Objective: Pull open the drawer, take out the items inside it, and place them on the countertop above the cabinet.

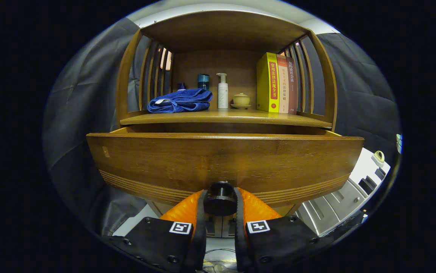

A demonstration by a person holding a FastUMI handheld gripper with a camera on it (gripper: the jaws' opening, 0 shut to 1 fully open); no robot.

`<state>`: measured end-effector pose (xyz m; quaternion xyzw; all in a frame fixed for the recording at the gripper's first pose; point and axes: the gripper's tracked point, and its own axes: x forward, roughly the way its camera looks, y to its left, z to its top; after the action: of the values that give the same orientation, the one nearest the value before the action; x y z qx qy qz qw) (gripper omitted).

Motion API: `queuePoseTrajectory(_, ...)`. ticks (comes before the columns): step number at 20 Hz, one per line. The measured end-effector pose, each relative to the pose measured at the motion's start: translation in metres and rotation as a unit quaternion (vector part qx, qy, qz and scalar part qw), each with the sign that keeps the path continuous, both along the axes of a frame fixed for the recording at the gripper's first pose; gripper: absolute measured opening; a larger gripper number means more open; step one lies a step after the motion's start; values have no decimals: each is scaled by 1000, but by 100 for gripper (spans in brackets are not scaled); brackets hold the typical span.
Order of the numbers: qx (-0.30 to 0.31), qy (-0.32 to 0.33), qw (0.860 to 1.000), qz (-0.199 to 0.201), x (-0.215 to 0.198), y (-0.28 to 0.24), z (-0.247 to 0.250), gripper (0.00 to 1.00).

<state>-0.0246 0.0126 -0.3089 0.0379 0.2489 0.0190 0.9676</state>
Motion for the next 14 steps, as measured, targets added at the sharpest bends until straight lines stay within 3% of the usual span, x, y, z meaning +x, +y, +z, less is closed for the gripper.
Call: queuePoseTrajectory(14,3,15,1000,5,-40,3,2,39)
